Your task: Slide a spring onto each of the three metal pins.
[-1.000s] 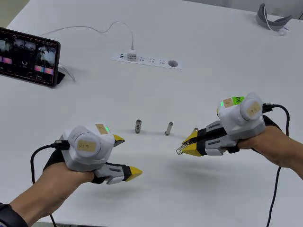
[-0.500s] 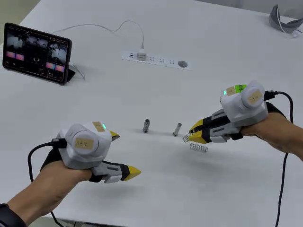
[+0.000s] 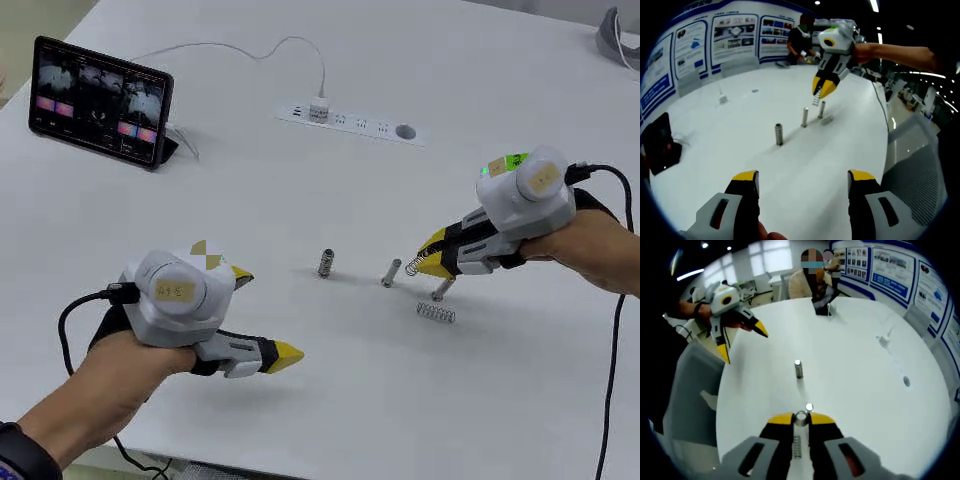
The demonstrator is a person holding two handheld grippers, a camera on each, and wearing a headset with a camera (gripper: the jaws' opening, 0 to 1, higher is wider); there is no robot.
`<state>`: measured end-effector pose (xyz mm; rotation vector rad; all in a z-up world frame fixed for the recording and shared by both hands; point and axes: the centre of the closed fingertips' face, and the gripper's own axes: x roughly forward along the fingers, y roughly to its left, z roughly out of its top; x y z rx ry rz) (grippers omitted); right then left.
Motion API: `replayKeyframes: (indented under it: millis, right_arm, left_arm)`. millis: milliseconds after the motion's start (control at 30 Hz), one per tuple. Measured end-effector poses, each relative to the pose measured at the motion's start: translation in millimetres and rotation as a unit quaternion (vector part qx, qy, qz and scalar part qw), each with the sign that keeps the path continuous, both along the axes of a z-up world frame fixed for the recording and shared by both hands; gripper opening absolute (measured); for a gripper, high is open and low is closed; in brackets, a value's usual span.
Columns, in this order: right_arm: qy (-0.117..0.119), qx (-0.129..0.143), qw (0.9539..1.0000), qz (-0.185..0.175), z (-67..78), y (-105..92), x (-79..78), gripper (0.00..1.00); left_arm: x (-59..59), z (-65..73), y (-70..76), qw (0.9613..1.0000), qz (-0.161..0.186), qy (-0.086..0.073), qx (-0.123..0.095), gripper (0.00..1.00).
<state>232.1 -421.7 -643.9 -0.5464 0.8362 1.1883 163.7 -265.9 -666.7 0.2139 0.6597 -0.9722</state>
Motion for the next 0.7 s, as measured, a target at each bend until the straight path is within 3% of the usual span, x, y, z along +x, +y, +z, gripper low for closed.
replayKeyframes:
  millis: [367, 700]
  right_arm:
    - [-0.003, -0.012, 0.9999, 0.002, -5.2, 5.7, 13.7, 0.12]
    - [0.006, -0.026, 0.9995, 0.019, -16.8, 10.6, 12.3, 0.13]
  left_arm:
    - [2.6, 1.3, 9.2, 0.9999, 0.013, 0.001, -0.005, 0.77]
    - [1.3, 2.0, 14.9, 0.9998, 0.017, 0.001, -0.005, 0.77]
